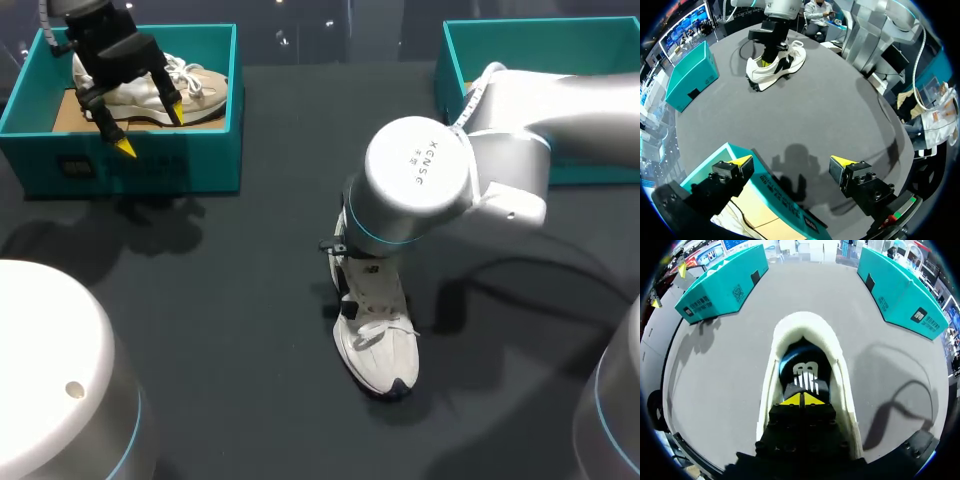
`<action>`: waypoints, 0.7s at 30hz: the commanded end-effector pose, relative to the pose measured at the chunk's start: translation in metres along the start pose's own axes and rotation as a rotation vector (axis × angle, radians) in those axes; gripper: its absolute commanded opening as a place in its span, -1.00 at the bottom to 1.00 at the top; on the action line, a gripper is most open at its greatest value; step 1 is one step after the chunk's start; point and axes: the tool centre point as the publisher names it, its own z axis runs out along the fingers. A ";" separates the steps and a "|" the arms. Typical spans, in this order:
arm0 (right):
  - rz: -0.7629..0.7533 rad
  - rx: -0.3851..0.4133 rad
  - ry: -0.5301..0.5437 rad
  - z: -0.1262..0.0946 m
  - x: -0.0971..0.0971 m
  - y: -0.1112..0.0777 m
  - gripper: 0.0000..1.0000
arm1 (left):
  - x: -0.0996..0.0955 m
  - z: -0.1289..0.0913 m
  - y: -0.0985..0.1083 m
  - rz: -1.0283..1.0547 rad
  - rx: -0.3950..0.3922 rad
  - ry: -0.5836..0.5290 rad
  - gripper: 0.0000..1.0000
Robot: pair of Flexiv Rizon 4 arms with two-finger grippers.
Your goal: Take the shoe out of the shoebox, open the shoe tongue, remove and reinsert the insole, then place the shoe into the shoebox
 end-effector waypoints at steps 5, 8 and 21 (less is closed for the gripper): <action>-0.028 -0.119 0.004 -0.029 -0.002 0.015 -1.00 | 0.000 -0.001 0.000 0.000 -0.002 0.001 1.00; -0.036 -0.139 0.009 -0.029 -0.001 0.022 -1.00 | 0.000 -0.001 0.000 0.000 -0.002 0.001 1.00; -0.069 -0.140 0.005 0.003 0.003 0.048 -1.00 | 0.000 -0.001 0.000 0.000 -0.002 0.001 1.00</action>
